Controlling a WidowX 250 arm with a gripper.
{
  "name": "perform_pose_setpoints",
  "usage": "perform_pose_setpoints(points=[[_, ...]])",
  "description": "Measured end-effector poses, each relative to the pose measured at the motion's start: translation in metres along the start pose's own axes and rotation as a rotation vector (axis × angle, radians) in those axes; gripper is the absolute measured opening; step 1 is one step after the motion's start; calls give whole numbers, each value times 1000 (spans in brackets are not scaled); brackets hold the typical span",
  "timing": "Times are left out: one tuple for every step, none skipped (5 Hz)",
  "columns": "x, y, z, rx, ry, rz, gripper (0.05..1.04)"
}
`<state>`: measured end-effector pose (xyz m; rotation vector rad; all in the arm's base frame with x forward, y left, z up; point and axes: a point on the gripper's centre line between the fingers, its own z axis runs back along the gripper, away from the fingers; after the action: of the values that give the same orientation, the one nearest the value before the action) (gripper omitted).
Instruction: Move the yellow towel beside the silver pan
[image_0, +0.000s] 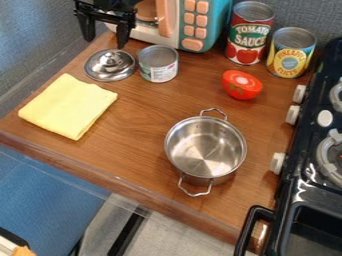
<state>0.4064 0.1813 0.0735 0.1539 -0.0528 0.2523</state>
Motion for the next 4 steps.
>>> perform_pose_setpoints(points=[[-7,-3,-21,-5,48,-5,1000],[-30,2,-28,36,47,-20,1000],[-49,17,-25,34,10,-18,999],[-73,32,-19,3,-26,-39,1000]])
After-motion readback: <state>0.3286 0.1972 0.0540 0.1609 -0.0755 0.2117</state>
